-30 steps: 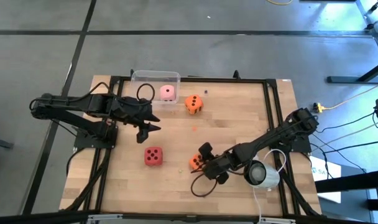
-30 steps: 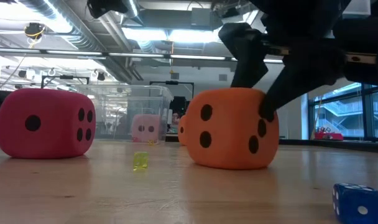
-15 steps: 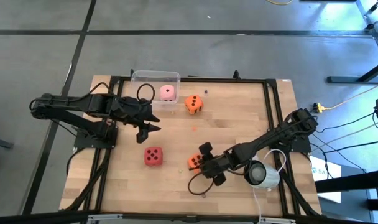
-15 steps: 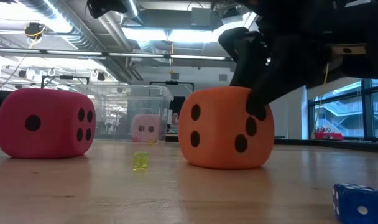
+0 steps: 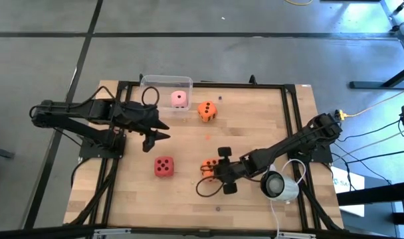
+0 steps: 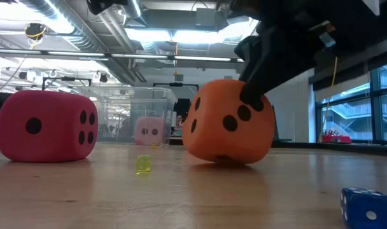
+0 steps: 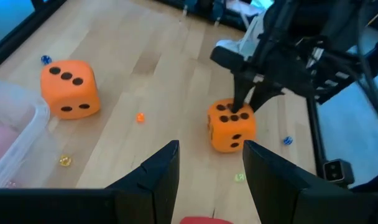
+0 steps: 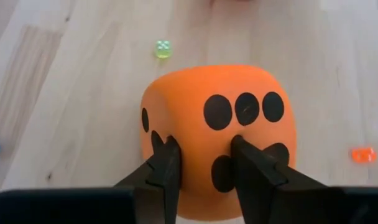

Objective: Pick & Place Dice
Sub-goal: Put the bottom large orange die into the transparent bin

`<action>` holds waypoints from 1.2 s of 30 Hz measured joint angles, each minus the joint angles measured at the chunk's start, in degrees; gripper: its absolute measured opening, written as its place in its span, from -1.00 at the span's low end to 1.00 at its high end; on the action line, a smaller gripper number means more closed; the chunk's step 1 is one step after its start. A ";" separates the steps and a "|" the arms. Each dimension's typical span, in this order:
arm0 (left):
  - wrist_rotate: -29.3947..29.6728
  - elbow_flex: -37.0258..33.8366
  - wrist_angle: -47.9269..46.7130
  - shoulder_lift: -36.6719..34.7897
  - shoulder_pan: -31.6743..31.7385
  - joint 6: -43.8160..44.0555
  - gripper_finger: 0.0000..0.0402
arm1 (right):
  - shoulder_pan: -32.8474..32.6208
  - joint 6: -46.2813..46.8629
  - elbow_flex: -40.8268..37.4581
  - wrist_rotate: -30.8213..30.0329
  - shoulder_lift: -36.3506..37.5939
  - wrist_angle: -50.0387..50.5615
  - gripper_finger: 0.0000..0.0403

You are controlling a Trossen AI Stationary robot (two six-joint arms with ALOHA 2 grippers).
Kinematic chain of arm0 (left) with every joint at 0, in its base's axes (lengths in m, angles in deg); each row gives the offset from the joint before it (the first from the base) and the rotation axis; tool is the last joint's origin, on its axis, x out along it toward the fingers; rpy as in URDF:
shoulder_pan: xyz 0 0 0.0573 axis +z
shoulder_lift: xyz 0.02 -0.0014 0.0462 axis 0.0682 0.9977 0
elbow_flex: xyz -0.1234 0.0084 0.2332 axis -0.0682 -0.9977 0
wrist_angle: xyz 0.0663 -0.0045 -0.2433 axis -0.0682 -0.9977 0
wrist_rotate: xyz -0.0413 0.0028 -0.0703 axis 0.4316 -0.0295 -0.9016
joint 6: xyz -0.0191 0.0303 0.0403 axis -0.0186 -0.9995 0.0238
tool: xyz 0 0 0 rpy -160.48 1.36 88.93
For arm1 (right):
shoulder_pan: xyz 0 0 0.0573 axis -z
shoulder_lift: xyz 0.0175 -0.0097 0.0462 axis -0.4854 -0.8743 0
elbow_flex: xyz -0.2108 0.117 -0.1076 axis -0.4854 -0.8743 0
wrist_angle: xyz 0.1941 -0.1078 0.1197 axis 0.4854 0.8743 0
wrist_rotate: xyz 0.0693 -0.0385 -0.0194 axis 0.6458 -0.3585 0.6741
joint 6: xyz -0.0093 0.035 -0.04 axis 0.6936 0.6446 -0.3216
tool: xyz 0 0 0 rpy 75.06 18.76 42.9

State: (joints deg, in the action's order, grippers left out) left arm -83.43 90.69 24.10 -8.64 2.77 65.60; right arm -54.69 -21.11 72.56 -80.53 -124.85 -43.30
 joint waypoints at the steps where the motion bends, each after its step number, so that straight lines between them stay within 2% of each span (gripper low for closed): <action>1: 0.08 0.00 0.00 -0.53 0.00 0.07 -0.16 | 0.20 1.04 -0.02 -0.42 0.55 0.60 -0.54; 5: 0.95 0.02 -0.05 -1.88 0.00 0.89 -0.16 | 1.52 5.21 -0.13 -0.99 3.06 3.27 -0.79; 9: 1.53 0.02 -0.05 -2.04 0.00 0.90 -0.16 | 2.40 8.69 -0.15 -1.47 5.23 3.90 -0.84; 12: 1.13 0.02 -0.07 -1.57 0.00 0.53 -0.16 | 2.47 9.20 -0.13 -1.42 5.59 3.84 -0.95; 20: 1.11 0.02 -1.05 -1.05 0.00 -0.22 -0.16 | 4.22 14.82 -0.07 -2.57 5.61 5.06 -1.00; 26: 4.60 -1.46 -1.47 3.53 -0.82 -1.23 -0.16 | 8.31 18.80 0.02 -2.19 5.54 5.27 -1.00; 28: 6.42 -3.69 2.16 6.15 -1.73 -2.31 -0.16 | 8.94 18.74 0.02 -2.06 5.52 5.22 -0.99; 32: 7.21 -9.52 17.13 11.11 -3.38 -6.71 -0.16 | 9.93 19.17 0.04 -2.01 5.52 5.23 -0.99; 36: 8.02 -14.73 29.98 15.39 -4.13 -8.75 -0.16 | 11.25 24.39 0.09 0.34 5.65 5.25 -0.99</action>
State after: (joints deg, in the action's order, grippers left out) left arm -75.40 75.96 54.08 6.76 -1.36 56.85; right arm -43.44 3.27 72.65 -80.19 -119.20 -38.06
